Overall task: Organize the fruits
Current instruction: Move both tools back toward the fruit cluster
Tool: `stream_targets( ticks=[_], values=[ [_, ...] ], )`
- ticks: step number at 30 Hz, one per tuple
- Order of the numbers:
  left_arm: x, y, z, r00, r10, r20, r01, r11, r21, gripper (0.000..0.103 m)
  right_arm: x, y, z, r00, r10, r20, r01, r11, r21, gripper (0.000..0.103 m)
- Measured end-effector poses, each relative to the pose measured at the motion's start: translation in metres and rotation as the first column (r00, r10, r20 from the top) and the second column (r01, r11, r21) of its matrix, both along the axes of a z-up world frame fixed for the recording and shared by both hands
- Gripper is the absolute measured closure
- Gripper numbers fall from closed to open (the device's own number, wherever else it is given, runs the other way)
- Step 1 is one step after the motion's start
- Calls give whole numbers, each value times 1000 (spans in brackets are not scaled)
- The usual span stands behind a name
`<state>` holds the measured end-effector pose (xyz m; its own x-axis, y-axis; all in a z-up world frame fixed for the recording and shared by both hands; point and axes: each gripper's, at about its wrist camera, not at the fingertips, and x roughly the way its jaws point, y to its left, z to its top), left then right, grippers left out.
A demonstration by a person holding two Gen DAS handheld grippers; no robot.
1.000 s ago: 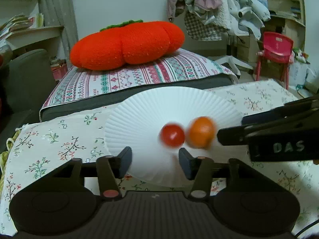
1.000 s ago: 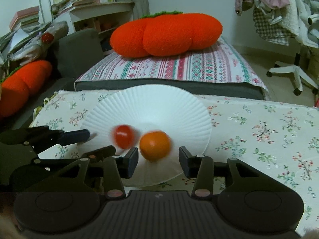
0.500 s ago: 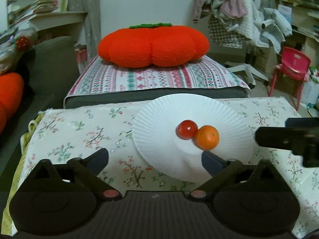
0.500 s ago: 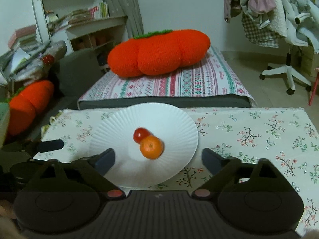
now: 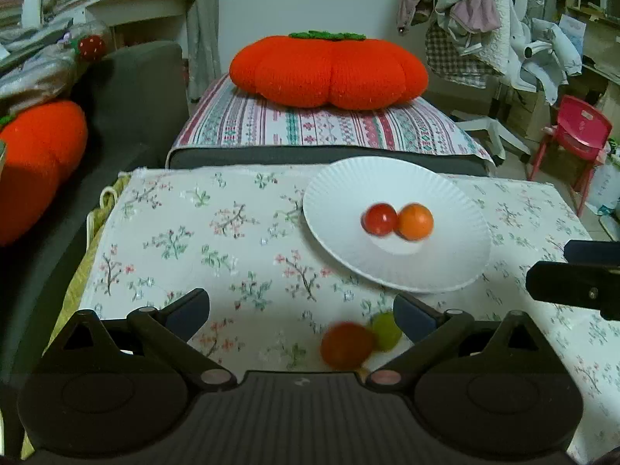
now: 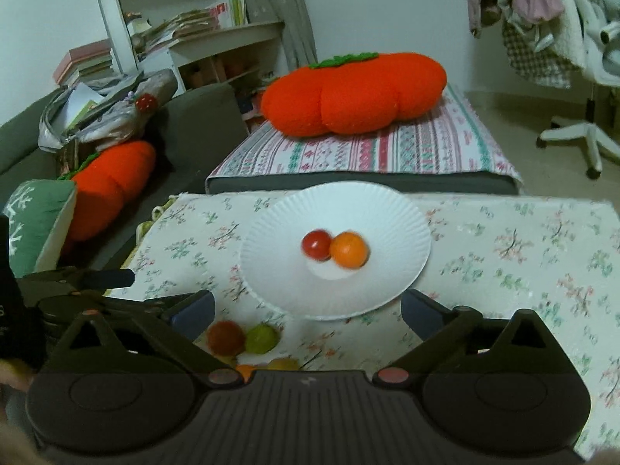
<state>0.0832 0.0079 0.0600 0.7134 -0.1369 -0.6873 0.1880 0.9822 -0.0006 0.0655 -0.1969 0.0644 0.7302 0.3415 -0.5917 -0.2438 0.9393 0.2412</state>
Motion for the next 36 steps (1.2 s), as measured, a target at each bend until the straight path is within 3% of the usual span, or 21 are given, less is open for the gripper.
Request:
stream_targets(
  ticks=[4,14,18,22,29,36],
  values=[
    [-13,7,-4,1000,-9,-23,9,1000,-4,17,-8,1,-1,1000,1,-26,-1,1000,15,0],
    [-31,16,-16,996,-67,-54,69,997,37,19,-21,10,-3,998,40,-48,-43,998,-53,1],
    [-31,16,-23,992,-89,-92,91,996,23,33,-19,11,-12,995,72,-68,-77,995,-66,10],
    [-32,12,-28,987,-121,-105,125,991,37,39,-14,10,-25,989,96,-110,-103,993,-53,23],
    [-33,5,-41,973,-170,-156,181,982,60,53,-17,22,-39,978,146,-148,-159,984,-84,32],
    [-31,5,-43,969,-190,-155,199,979,43,57,-15,32,-52,968,170,-183,-197,971,-139,40]
  ],
)
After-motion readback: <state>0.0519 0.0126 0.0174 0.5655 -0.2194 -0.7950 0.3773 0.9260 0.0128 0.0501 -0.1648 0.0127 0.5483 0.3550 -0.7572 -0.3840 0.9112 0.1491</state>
